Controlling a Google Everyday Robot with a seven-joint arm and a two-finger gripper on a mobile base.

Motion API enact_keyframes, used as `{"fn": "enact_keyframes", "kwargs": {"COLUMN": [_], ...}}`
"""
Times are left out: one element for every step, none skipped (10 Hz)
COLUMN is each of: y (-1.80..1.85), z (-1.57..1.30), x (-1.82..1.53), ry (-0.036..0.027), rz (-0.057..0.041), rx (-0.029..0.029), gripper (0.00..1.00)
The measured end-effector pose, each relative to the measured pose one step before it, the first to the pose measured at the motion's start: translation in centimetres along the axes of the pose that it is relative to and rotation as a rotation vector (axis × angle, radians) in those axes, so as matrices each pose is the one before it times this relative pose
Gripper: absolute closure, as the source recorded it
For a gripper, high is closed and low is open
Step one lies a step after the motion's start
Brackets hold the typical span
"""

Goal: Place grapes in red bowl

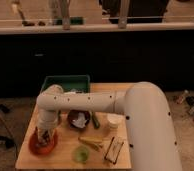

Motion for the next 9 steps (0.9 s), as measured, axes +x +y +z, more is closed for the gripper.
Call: {"fn": "enact_keyframes", "kwargs": {"y": [0.037, 0.004, -0.026, -0.09, 0.049, 0.027, 0.036, 0.097, 0.171], "z": [0.01, 0.024, 0.017, -0.063, -0.207, -0.193, -0.476, -0.432, -0.663], "x": [0.014, 0.008, -0.013, -0.058, -0.013, -0.031, -0.02, 0.026, 0.041], "ry": [-0.00179, -0.00103, 0.00006, 0.00254, 0.0072, 0.00557, 0.01184, 0.01116, 0.01701], "rz": [0.00055, 0.00005, -0.00035, -0.0027, 0.00063, 0.00226, 0.0039, 0.00436, 0.00638], "rx": [0.00011, 0.00025, 0.00092, 0.0014, 0.00251, 0.00051, 0.00128, 0.00108, 0.00115], "gripper": [0.21, 0.2, 0.2, 0.2, 0.2, 0.2, 0.2, 0.2, 0.2]}}
